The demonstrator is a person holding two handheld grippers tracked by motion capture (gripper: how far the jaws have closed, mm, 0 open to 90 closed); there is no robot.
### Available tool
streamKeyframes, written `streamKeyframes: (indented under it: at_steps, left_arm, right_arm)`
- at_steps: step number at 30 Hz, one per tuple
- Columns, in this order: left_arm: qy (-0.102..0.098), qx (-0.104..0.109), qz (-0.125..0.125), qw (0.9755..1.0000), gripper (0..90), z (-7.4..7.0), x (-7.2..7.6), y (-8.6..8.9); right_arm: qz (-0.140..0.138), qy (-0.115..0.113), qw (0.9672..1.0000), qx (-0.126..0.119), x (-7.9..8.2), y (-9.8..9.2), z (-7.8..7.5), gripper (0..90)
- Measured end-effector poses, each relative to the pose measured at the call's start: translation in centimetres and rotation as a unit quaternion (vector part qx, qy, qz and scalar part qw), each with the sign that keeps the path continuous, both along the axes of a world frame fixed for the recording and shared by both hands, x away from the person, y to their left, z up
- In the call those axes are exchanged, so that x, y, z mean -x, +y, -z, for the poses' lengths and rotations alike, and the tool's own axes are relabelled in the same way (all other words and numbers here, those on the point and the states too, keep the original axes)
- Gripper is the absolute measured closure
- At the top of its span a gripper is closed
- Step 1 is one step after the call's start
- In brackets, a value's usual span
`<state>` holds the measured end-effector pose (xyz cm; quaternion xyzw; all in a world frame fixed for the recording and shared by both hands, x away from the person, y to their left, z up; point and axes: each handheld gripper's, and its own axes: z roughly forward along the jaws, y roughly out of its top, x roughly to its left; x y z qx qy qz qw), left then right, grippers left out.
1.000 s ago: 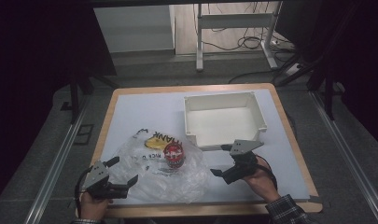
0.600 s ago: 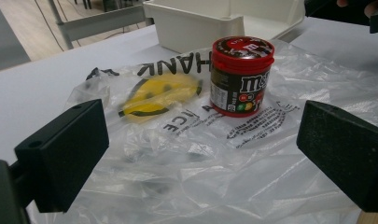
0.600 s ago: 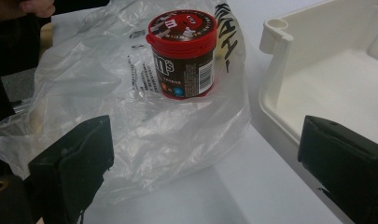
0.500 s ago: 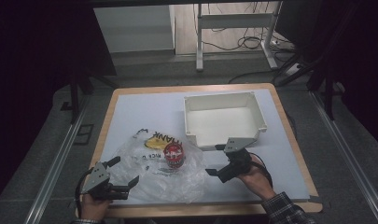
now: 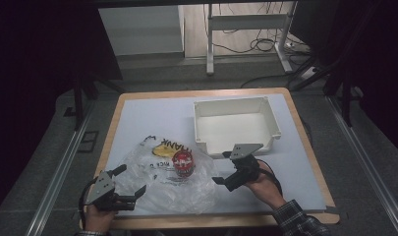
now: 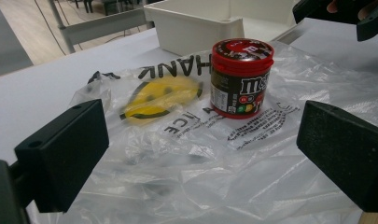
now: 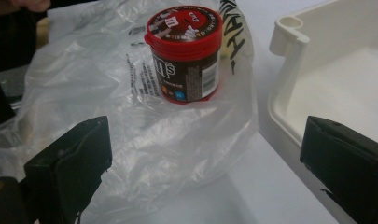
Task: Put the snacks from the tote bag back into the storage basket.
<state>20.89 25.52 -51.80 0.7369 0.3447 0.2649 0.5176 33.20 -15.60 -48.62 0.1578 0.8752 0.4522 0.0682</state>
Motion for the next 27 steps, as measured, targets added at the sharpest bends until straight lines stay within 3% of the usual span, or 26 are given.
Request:
streamKeyframes:
  at_steps: [15,27]
  left_arm:
    - [-0.001,-0.002,0.001,1.0000,1.8,0.1,0.0,-0.1]
    - [-0.002,-0.005,0.002,1.0000,1.7,0.1,0.0,-0.1]
  right_arm:
    - [-0.021,0.003,0.9997,-0.012,-0.4,2.0,-0.1,2.6]
    - [-0.027,0.007,0.9996,-0.004,-0.7,3.7,-0.1,2.6]
